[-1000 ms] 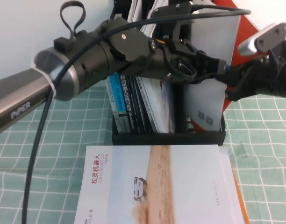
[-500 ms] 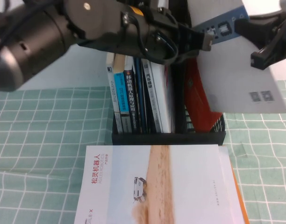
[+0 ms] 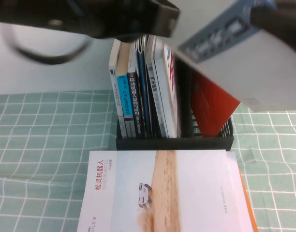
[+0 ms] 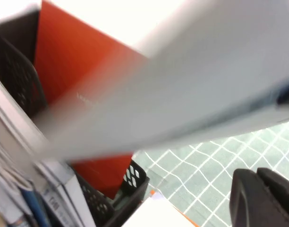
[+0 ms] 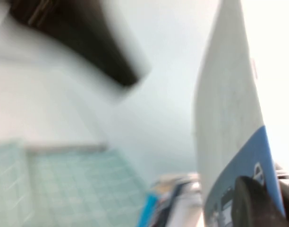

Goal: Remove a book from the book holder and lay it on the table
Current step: Pick up the right side book from the book shelf, then place the picked book on the book

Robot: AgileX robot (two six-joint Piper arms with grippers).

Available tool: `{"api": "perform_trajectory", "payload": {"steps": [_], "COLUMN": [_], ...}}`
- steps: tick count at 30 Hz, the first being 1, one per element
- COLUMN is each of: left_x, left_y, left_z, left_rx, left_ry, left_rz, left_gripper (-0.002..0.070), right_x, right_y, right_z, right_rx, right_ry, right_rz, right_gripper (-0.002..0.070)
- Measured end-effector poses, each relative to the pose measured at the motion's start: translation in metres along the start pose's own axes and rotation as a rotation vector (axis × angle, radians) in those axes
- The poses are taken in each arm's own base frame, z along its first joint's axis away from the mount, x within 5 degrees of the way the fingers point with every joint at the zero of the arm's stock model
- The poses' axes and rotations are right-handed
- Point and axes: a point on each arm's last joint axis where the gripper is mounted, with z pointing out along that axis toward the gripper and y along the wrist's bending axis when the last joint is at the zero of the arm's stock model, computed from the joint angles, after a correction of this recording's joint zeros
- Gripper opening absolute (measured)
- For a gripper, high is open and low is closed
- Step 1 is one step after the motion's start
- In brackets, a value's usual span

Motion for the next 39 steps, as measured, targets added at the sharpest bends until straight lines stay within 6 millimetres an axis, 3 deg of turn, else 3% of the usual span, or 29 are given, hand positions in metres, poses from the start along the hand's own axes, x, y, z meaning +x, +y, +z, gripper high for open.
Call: {"api": "perform_trajectory", "payload": {"steps": [4, 8, 15, 23, 27, 31, 39], "left_x": [0.001, 0.009, 0.024, 0.039, 0.052, 0.066, 0.083], "left_y": [-0.014, -0.026, -0.040, -0.036, -0.032, -0.023, -0.014], "left_z": [-0.048, -0.083, -0.120, -0.115, -0.105, -0.091, -0.071], "left_rx": [-0.019, -0.014, 0.000, -0.004, -0.010, -0.033, -0.050], "left_ry": [-0.052, -0.041, -0.011, 0.111, 0.162, 0.220, 0.271], "left_rz": [0.059, 0.087, 0.115, 0.121, 0.107, 0.092, 0.062], "left_gripper": [0.0000, 0.0000, 0.0000, 0.0000, 0.0000, 0.0000, 0.0000], "right_x": [0.004, 0.007, 0.012, 0.037, 0.050, 0.060, 0.088], "right_y": [0.017, 0.032, 0.069, 0.109, 0.111, 0.107, 0.122], "right_z": [-0.006, -0.004, 0.016, 0.066, 0.092, 0.103, 0.118], "right_rx": [-0.152, -0.265, -0.387, -0.489, -0.390, -0.336, -0.471], "right_ry": [0.091, 0.147, 0.206, 0.269, 0.282, 0.301, 0.370], "right_rz": [-0.074, -0.143, -0.314, -0.476, -0.618, -0.714, -0.588], "right_gripper": [0.0008, 0.0008, 0.0008, 0.0008, 0.0008, 0.0008, 0.0008]}}
